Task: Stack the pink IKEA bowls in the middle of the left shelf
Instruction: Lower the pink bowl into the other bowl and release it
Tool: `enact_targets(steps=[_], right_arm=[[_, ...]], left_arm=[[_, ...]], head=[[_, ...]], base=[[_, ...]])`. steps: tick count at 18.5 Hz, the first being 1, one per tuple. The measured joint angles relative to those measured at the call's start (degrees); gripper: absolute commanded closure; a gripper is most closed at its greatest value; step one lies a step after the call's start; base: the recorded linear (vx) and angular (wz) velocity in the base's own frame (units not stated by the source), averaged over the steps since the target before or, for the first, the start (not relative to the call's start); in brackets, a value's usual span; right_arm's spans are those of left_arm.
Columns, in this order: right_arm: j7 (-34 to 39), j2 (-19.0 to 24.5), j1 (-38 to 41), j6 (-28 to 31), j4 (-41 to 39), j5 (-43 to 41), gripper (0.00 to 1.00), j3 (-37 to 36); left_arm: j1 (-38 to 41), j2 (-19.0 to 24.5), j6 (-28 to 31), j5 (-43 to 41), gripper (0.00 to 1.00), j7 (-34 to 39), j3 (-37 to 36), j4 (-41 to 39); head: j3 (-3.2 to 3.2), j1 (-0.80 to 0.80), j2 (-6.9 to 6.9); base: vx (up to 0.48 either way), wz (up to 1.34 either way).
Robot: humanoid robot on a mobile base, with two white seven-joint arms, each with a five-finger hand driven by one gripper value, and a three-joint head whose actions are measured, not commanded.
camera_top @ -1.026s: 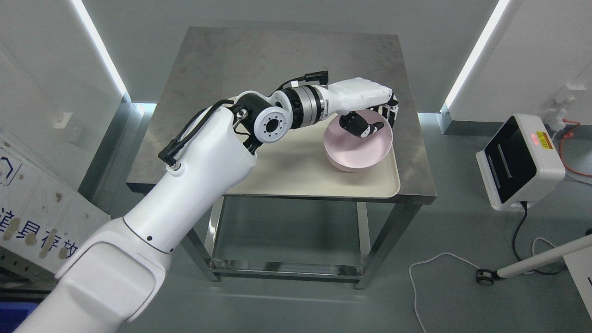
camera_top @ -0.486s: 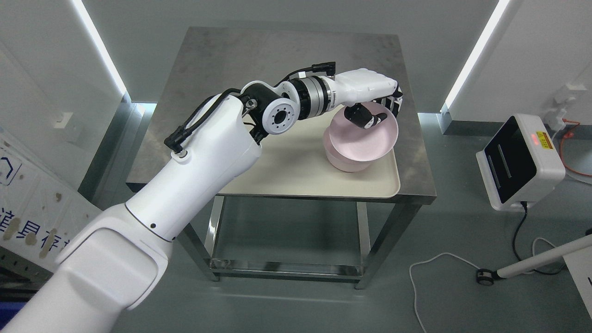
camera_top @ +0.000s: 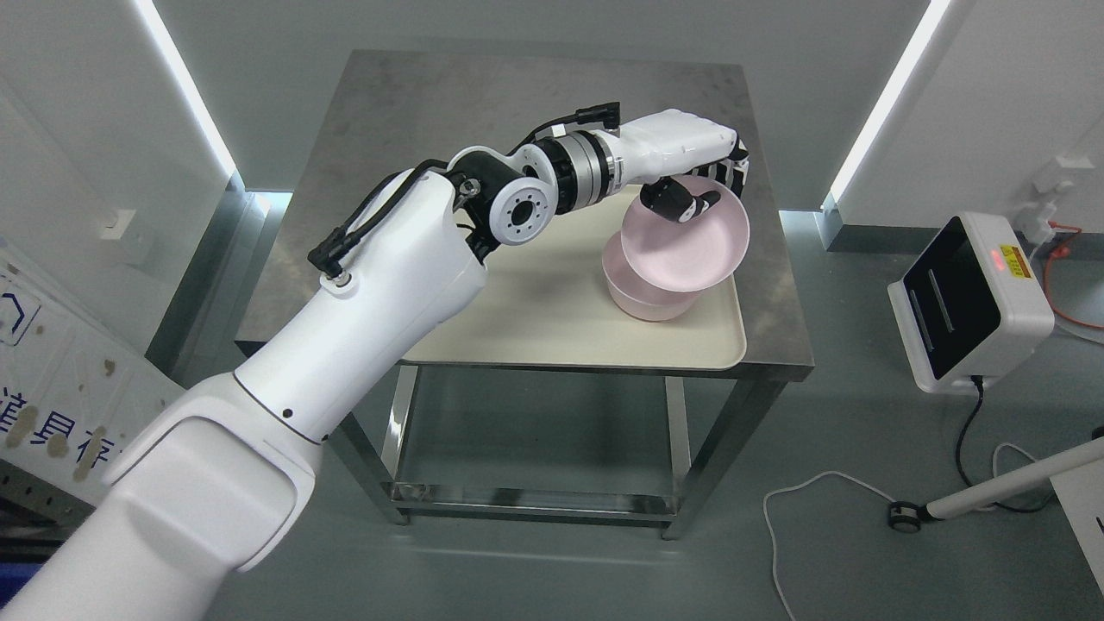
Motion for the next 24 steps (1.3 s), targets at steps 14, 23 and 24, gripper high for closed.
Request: enact_targets(steps=[14, 23, 24], right_arm=[[0.0, 0.0, 0.0, 0.0, 0.0, 0.0, 0.0, 0.0], [0.0, 0.0, 0.0, 0.1, 0.0, 0.0, 0.0, 0.0], [0.0, 0.0, 0.0, 0.1, 0.0, 0.0, 0.0, 0.0]], left_arm=[[-0.2, -0.1, -0.6, -2.7, 0.74, 0.2, 1.1, 3.7], [-0.2, -0.1, -0.9, -3.0, 0.23, -0.2, 3.4, 4.4], [0.0, -0.1, -0.9, -2.9, 0.23, -0.3, 4.6, 4.1]], head=[[0.0, 0.0, 0.0], [0.0, 0.0, 0.0], [0.0, 0.0, 0.0]], base=[[0.0, 0.0], [0.0, 0.0], [0.0, 0.0]])
